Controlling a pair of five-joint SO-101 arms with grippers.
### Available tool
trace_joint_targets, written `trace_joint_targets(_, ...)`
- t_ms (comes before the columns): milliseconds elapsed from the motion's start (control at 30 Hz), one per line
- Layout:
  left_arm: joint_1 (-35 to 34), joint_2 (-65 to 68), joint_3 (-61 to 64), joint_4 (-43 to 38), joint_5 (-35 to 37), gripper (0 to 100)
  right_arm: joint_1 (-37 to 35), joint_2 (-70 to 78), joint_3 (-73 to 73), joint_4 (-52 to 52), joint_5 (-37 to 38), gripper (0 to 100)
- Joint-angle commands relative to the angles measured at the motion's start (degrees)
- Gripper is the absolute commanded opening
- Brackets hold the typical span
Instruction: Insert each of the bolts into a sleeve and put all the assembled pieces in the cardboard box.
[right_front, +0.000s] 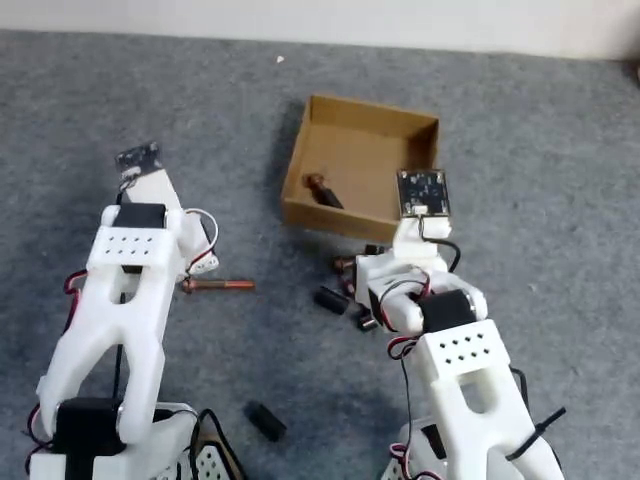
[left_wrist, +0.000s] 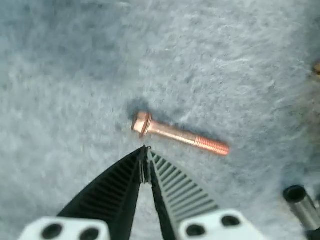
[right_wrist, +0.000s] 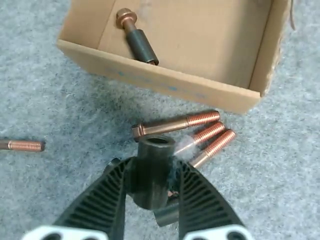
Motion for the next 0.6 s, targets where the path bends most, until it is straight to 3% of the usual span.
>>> trace_joint_targets(0, -0.5, -0.1, 1.6, -0.9, 6.1, 0, 0.8, -2.1, -0.2, -1.8, 0.8, 0.6)
trace_joint_targets(133, -0.5, -0.1, 4.1, -4.8, 10.1, 4, 0.8, -2.1, -0.2, -1.8, 0.8, 0.6)
trace_joint_targets(333, 3.0, -0.1, 9.1, -10.0, 15.0, 27, 0.8, -2.0, -0.2, -1.8, 0.8, 0.6)
trace_joint_targets(567, 3.6, 0.0, 11.0, -11.3, 17.3, 29, 0.8, -2.0, -0.2, -1.8, 0.8, 0.6)
